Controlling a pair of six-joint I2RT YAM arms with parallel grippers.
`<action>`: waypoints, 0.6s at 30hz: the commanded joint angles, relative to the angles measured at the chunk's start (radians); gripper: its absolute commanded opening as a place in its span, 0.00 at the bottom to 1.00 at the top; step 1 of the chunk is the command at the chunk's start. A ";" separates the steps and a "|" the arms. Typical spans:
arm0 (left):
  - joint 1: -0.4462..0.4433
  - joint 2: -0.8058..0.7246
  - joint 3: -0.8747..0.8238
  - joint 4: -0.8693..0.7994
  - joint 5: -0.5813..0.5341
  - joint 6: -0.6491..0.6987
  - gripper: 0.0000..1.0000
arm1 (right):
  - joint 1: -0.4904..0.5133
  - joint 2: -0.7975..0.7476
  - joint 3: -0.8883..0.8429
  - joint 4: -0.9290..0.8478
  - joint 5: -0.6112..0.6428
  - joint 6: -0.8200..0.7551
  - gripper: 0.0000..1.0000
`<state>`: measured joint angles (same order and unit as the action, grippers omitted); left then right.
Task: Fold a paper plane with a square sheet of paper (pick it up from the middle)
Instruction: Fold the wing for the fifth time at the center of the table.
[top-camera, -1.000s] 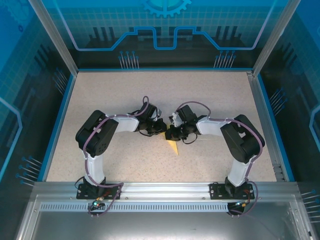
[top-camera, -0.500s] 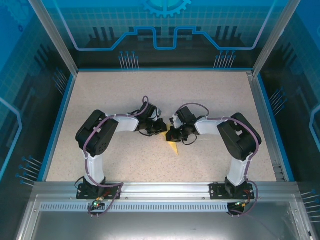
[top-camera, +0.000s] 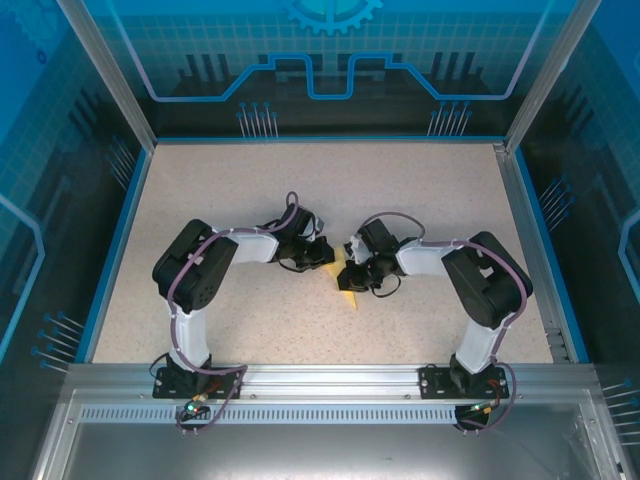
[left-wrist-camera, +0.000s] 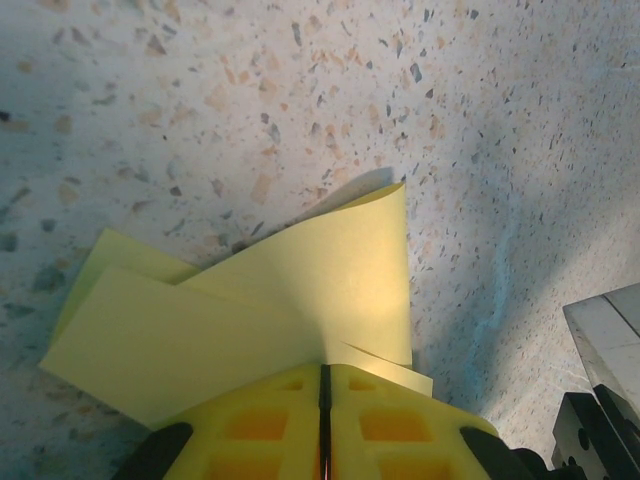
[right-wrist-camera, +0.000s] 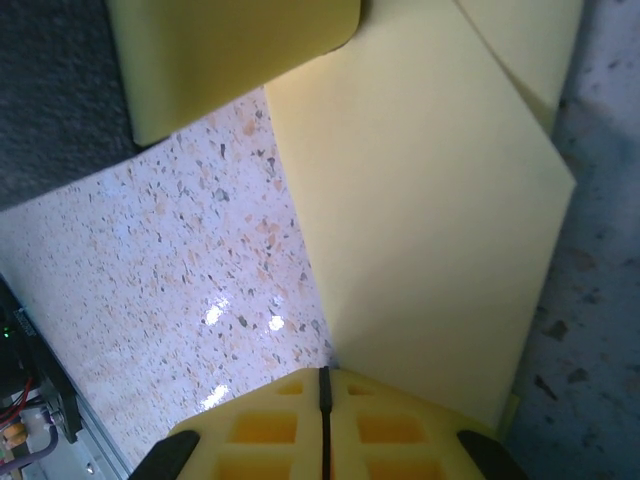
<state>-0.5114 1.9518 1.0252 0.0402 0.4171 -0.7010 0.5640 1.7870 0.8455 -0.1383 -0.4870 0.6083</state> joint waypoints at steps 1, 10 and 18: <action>0.005 0.059 -0.004 -0.050 -0.054 0.005 0.10 | -0.002 0.000 -0.050 -0.092 0.006 -0.013 0.07; 0.005 0.060 -0.002 -0.053 -0.054 0.006 0.10 | -0.001 -0.063 -0.119 -0.083 -0.038 -0.025 0.08; 0.004 0.058 -0.004 -0.055 -0.054 0.008 0.10 | -0.004 -0.092 -0.149 -0.111 -0.010 -0.033 0.07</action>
<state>-0.5114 1.9522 1.0260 0.0399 0.4168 -0.7010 0.5594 1.7084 0.7425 -0.1230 -0.5121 0.5930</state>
